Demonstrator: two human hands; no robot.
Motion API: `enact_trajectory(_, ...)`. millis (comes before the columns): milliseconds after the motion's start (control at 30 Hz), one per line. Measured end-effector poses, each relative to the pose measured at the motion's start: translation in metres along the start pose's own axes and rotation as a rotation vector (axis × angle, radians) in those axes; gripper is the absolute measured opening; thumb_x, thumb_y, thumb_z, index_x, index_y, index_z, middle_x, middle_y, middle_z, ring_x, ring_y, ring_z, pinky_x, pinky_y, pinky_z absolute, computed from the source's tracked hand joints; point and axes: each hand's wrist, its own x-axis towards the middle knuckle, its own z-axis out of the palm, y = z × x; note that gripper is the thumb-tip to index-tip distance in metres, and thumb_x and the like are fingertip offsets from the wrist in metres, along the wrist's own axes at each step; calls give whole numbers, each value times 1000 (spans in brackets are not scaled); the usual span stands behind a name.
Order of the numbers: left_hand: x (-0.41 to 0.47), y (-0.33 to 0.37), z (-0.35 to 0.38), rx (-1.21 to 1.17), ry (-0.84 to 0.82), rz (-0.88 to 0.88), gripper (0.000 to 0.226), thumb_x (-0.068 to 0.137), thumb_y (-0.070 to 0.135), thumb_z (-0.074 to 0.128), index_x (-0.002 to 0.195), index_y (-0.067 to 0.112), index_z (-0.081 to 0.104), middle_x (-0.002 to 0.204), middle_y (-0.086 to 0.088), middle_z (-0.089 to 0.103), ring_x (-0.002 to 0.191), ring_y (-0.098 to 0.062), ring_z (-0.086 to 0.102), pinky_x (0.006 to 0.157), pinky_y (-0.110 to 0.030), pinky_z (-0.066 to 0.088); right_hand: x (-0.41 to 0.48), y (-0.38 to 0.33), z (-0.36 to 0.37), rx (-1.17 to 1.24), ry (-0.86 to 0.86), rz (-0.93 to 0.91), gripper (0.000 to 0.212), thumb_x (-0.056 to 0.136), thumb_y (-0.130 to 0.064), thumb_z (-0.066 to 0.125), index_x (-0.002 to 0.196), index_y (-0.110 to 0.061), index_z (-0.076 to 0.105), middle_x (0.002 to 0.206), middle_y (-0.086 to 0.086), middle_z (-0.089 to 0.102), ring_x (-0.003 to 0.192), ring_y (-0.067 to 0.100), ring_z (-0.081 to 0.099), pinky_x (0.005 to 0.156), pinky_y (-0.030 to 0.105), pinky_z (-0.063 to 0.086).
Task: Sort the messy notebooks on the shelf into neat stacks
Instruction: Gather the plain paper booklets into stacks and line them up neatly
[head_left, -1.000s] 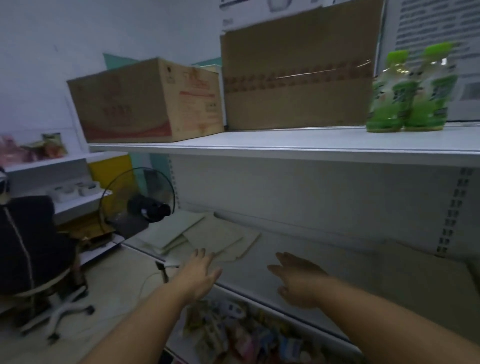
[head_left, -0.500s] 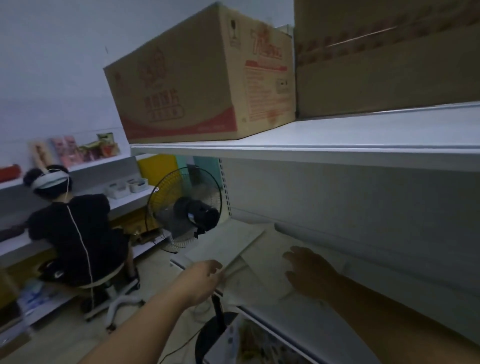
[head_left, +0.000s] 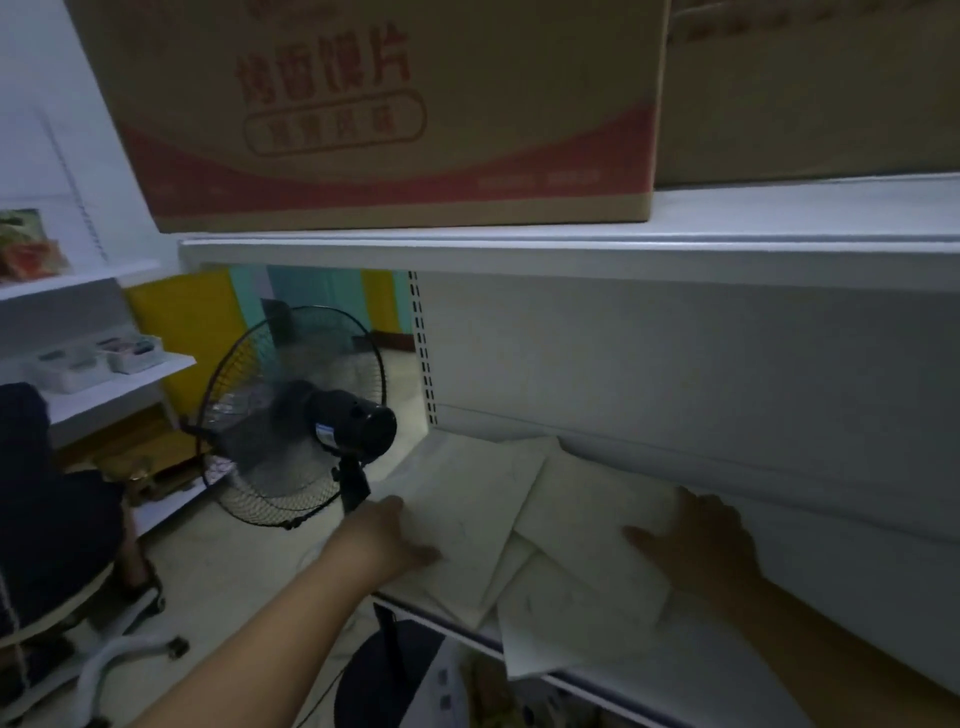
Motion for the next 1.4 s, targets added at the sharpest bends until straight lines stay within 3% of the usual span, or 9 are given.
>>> enact_trajectory(100, 15, -9, -11, -70, -43, 59, 101, 66, 59, 73, 145, 14, 28, 144, -3, 41, 129, -21, 44, 101, -30, 41, -4, 2, -5, 98, -36, 150, 105, 62, -84, 52, 138, -13, 37, 138, 14, 41, 127, 33, 39, 104, 40, 39)
enact_trajectory(167, 22, -13, -13, -438, -121, 53, 76, 73, 38, 77, 135, 11, 42, 128, -4, 54, 115, -23, 55, 91, -33, 50, -6, 3, -6, 255, -58, 215, 110, 55, -81, 63, 138, -15, 34, 138, 14, 42, 126, 33, 42, 103, 44, 41)
enact_trajectory(300, 30, -12, 5, -1017, -208, 65, 46, 85, 12, 66, 126, 8, 46, 111, -11, 61, 98, -31, 62, 85, -46, 54, -25, -11, -15, 1030, 34, 223, 67, 72, -15, 80, 125, -24, 40, 124, 16, 51, 105, 35, 57, 86, 55, 51)
enact_trajectory(400, 31, -7, 24, -1106, -215, 118, 45, 88, 14, 63, 128, 12, 42, 114, -8, 60, 101, -30, 60, 92, -49, 51, -50, -26, -13, 1299, -35, 151, 86, 80, 12, 64, 143, -33, 26, 126, 8, 50, 112, 30, 53, 93, 46, 48)
enact_trajectory(600, 34, -13, 35, -1101, -234, 186, 38, 89, 13, 61, 123, 15, 44, 114, -4, 57, 104, -27, 57, 94, -42, 48, -66, -24, -29, 1388, 203, 254, 36, 92, -3, 52, 128, -8, 53, 119, 14, 61, 92, 26, 62, 83, 39, 49)
enact_trajectory(867, 33, -21, 32, -1148, -329, 248, 29, 90, 6, 59, 116, 14, 52, 107, -5, 64, 97, -24, 61, 88, -37, 47, -82, 48, -57, 1697, 101, 188, 33, 75, -20, 63, 107, -19, 70, 101, -3, 73, 81, 15, 72, 56, 27, 57)
enact_trajectory(1033, 29, -17, 23, -1098, -393, 229, 21, 94, 20, 55, 115, 16, 56, 104, -1, 66, 94, -20, 63, 71, -26, 48, -61, 27, -43, 1406, -148, 154, 74, 45, -25, 91, 112, -10, 64, 87, 5, 74, 72, 18, 71, 58, 28, 57)
enact_trajectory(1167, 25, -11, 15, -1072, -418, 188, 14, 96, 35, 50, 100, 24, 56, 97, 3, 65, 87, -16, 62, 64, -23, 45, -23, -33, -24, 579, -58, -45, 32, 87, -10, 62, 119, -15, 65, 105, 5, 68, 85, 14, 63, 67, 26, 51)
enact_trajectory(1400, 26, -15, 16, -962, -481, 285, 38, 75, 9, 76, 105, 23, 58, 94, 5, 73, 87, -13, 69, 67, -22, 52, 16, -117, 3, 316, 111, -373, 32, 82, -20, 64, 114, -26, 68, 111, -1, 70, 105, 16, 63, 84, 24, 47)
